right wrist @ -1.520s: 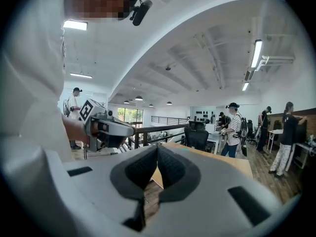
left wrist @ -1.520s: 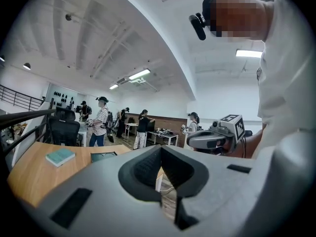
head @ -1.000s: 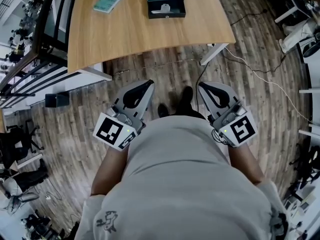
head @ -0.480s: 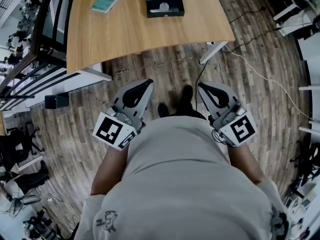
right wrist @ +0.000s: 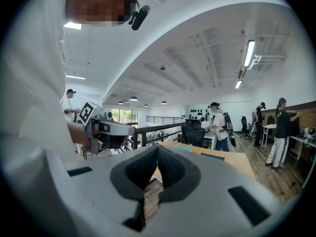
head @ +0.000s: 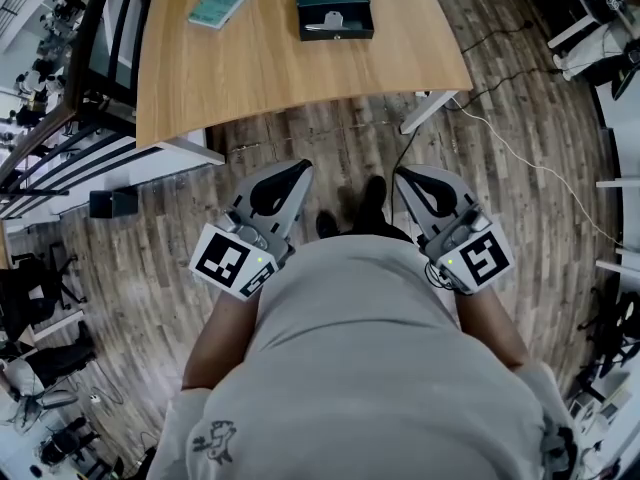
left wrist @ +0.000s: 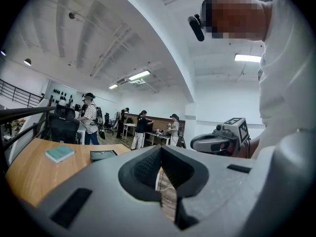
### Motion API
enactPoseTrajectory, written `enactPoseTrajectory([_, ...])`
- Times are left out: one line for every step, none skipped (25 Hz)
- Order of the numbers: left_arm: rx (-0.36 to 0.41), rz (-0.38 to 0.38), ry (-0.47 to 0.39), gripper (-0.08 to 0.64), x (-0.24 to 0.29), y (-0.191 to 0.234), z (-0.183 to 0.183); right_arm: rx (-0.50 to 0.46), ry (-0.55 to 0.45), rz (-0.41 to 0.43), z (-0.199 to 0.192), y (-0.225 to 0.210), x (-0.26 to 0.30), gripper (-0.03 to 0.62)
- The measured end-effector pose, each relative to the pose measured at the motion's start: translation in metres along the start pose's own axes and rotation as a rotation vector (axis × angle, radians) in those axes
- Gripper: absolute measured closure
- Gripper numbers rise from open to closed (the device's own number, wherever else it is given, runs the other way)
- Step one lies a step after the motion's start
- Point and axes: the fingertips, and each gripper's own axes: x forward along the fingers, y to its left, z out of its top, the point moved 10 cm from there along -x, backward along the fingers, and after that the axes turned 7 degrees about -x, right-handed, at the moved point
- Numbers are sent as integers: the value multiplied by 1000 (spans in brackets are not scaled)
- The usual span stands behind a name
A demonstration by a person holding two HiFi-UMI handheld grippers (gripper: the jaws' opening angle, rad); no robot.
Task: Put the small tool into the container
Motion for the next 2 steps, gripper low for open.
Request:
enactPoseTrajectory([-1,0,-1,554,-1,0,1,0,2,-1,1,0,0,586])
enactPoseTrajectory([-1,1,-2,554,-1,1,2,0,4,-1,2,0,1,586])
